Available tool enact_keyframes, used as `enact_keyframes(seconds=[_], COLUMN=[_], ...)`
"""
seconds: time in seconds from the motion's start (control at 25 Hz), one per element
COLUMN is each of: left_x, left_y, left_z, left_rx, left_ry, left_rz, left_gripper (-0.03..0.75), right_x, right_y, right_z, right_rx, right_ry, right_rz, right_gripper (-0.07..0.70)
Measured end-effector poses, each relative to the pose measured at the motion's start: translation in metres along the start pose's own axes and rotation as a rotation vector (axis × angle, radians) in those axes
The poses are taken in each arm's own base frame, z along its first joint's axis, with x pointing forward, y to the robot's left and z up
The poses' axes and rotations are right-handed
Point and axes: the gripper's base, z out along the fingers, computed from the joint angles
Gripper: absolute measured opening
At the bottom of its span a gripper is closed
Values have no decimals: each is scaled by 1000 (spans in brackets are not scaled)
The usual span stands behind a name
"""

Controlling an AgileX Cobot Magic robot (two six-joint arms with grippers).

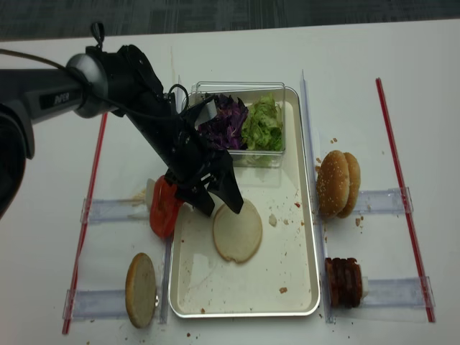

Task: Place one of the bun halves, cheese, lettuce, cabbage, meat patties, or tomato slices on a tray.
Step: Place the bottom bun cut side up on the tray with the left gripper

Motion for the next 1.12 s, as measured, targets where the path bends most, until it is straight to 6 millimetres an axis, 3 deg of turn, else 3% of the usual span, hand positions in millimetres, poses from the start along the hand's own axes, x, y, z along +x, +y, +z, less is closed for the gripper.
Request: enact_keyframes(seconds=[0.2,0.32,0.56,0.72,0.92,1.12], left_x=[1,4,15,25,38,49], left_y=[-2,-12,-39,-49,-62,-63], left_z=[-3,-16,-57,-90,-129,-154], left_rx=[-13,-28,-148,-331,-532,-711], left_ry=[-3,-34,-112,-162,-257,-316], left_rz=[7,34,60,52,36,7], left_gripper=[592,593,593,593,593,593], right_x=[0,0,0,0,0,0], right_y=[0,0,0,0,0,0], right_z=[0,0,0,0,0,0], right_rx=[0,0,0,0,0,0], right_ry=[0,0,0,0,0,0], right_rz=[0,0,0,0,0,0], right_gripper=[699,699,699,699,699,699])
